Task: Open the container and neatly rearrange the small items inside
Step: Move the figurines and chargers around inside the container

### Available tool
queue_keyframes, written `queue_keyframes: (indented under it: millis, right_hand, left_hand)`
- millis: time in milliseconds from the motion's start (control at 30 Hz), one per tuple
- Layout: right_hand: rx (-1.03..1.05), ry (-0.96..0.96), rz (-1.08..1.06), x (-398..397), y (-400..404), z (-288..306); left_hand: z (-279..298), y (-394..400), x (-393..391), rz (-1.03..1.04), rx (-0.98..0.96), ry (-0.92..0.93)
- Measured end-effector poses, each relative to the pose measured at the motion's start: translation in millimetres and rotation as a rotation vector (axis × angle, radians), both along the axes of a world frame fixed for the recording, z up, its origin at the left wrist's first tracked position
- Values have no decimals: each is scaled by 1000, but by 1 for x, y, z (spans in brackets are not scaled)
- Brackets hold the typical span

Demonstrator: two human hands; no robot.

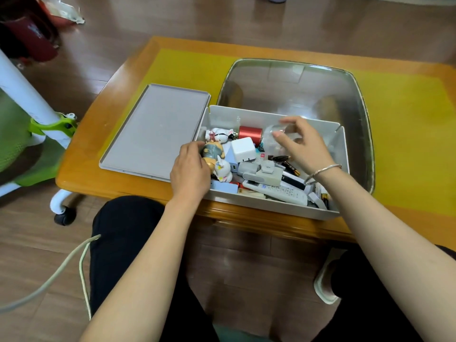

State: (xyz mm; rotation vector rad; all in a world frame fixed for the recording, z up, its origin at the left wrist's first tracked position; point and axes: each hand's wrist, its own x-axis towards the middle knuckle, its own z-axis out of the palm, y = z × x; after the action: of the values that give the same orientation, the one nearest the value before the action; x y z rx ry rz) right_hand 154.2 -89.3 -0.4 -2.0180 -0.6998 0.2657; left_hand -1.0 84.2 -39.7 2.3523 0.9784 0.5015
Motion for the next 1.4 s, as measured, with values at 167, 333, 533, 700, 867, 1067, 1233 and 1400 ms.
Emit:
queue_keyframes:
  millis: [167,333,533,700,867,1067,1233,1400]
  right_hand:
    - [-75,-120,245,-24,4,9]
    - [-144,-320,55,-11,11,6]
    - [-152,-309,198,-6,26,6]
    - [-197,-307,116,-1,38,5]
    - [-155,-238,102,-5,34,2]
    - [-164,-268,100,-10,24,0]
    - [-63,-310,89,-31,17,3]
    - [-111,-106,366,-49,20,5]
  left_hand:
    - [-4,1,1,24,-7,-38]
    - [-6,2,0,16,-24,-74]
    - [0,-8,-5,-48,306,-252]
    - [4,-2,-8,-238,291,-178]
    - [10,9,-7,-424,269,110]
    - [12,17,-1,-468,102,215]
    - [11,15,-5,-454,105,123]
    - [31,6,0,-387,-180,-100]
